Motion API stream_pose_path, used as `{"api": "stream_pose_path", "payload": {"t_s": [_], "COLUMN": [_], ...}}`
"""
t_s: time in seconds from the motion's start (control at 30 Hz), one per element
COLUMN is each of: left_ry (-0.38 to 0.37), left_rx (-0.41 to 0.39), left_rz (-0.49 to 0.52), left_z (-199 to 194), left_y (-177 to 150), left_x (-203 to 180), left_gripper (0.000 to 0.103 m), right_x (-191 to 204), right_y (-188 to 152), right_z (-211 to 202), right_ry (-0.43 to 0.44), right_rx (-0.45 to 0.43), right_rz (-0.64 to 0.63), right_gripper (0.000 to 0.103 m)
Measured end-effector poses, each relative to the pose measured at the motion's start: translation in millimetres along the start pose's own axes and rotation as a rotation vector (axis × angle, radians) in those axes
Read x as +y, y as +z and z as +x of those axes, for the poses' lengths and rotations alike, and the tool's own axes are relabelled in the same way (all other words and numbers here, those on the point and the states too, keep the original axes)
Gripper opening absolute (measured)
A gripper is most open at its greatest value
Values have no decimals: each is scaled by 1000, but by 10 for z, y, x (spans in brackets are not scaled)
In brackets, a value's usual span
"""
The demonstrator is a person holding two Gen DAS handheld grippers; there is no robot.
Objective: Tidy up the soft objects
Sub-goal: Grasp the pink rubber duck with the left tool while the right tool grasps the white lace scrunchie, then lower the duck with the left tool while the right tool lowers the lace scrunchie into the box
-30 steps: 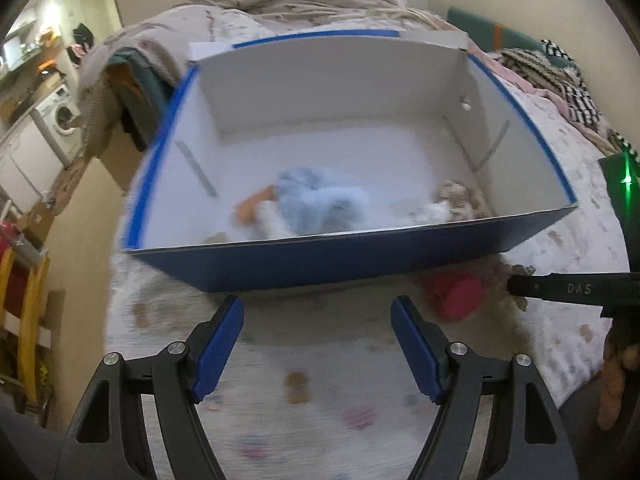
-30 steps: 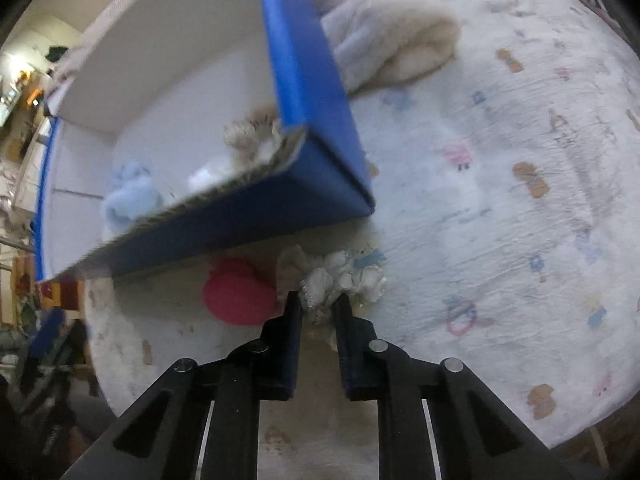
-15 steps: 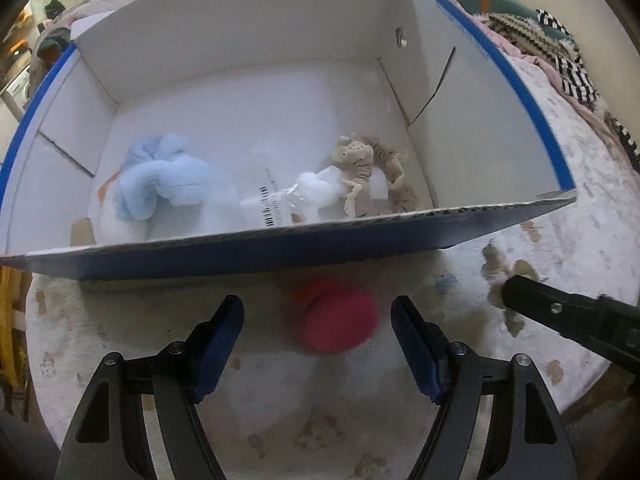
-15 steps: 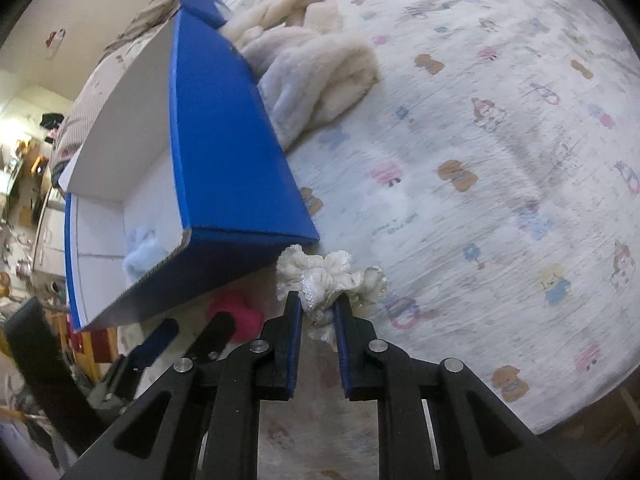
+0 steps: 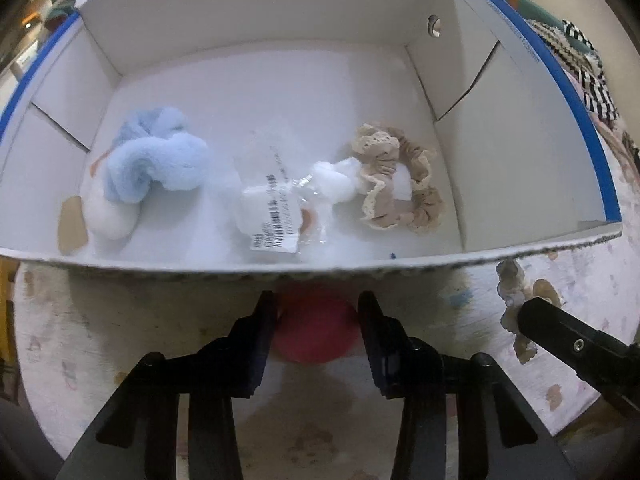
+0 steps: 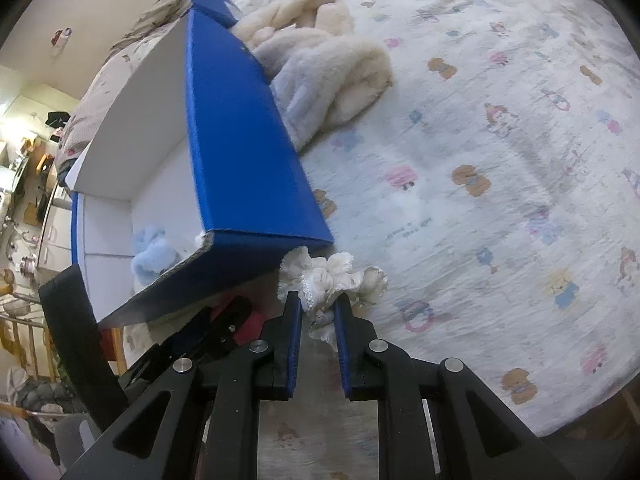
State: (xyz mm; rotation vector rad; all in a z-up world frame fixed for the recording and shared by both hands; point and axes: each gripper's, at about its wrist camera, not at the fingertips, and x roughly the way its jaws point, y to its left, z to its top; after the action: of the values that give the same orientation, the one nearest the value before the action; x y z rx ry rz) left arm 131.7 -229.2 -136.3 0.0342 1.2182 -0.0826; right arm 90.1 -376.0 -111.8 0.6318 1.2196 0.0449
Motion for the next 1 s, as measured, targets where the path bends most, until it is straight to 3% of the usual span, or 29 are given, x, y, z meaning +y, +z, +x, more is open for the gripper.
{"api": "stream_pose_path", "payload": {"t_s": [0.3, 0.67, 0.83, 1.0], "left_ry": [47, 96, 104, 94], "left_rx": [-14, -70, -113, -170], "left_rz": [23, -35, -66, -93], "left_z": [-257, -839, -1070, -1277], "left_y": [-90, -340, -386, -307], "left_x": [395, 1094, 1303, 1493], "left_gripper": [38, 38, 38, 37], "right_x": [54, 413, 647, 830], "right_y": [-118, -381, -402, -359], "right_z": [-39, -181, -312, -615], "right_ry": [46, 105, 175, 299], "right_rx": [34, 72, 33, -94], "right_rz": [-13, -164, -222, -267], "right_gripper": [18, 18, 18, 18]}}
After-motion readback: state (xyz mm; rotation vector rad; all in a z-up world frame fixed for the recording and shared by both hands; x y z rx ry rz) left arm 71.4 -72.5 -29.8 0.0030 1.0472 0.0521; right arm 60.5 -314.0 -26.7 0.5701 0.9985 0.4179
